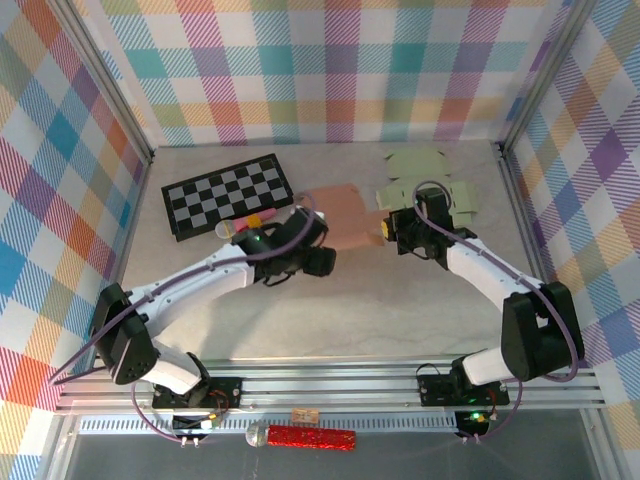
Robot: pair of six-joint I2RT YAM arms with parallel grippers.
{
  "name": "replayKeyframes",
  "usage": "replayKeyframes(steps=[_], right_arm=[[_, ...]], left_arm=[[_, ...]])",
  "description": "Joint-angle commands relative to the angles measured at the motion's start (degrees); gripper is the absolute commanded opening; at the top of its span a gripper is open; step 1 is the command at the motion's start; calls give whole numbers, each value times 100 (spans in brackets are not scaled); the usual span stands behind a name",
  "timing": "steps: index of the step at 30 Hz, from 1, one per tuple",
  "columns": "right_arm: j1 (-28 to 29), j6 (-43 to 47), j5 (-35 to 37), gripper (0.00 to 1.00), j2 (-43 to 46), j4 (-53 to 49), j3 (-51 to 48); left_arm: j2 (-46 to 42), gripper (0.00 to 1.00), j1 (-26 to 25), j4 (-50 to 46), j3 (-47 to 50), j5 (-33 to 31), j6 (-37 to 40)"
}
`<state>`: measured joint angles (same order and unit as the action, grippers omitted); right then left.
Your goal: Fold the paper box
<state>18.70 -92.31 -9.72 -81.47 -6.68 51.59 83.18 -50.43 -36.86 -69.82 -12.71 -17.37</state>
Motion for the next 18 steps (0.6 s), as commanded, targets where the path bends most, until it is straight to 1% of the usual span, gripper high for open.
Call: replayKeyframes(steps=[1,2,3,6,8,12,14,18], right_arm=[[-20,166,-243,0,-69,-917,499],[-24,207,-279,0,-96,-1057,617],[-28,242,-308,0,-118,-1160,710],[-49,363,-427,0,-195,-1501,996],[-64,439,-491,0,-250,-1683,1169],[-100,592,-605,0,-363,-2013,1471],[-107,650,-637,0,-396,-2123,1570],[-149,735,-737,0,-494,-2289,1746]], left_arm=[[-437,84,-219,274,499,-1100,1779],[-488,89,-236,454,624,-1227,2010],[-491,89,-239,562,676,-1402,2164],[-274,90,-239,857,698,-2136,2691],[-77,90,-239,1143,707,-2425,3120],[272,90,-223,1631,720,-2951,3666],[410,90,-179,1775,668,-3094,3829],[535,84,-109,2022,679,-3044,4112]])
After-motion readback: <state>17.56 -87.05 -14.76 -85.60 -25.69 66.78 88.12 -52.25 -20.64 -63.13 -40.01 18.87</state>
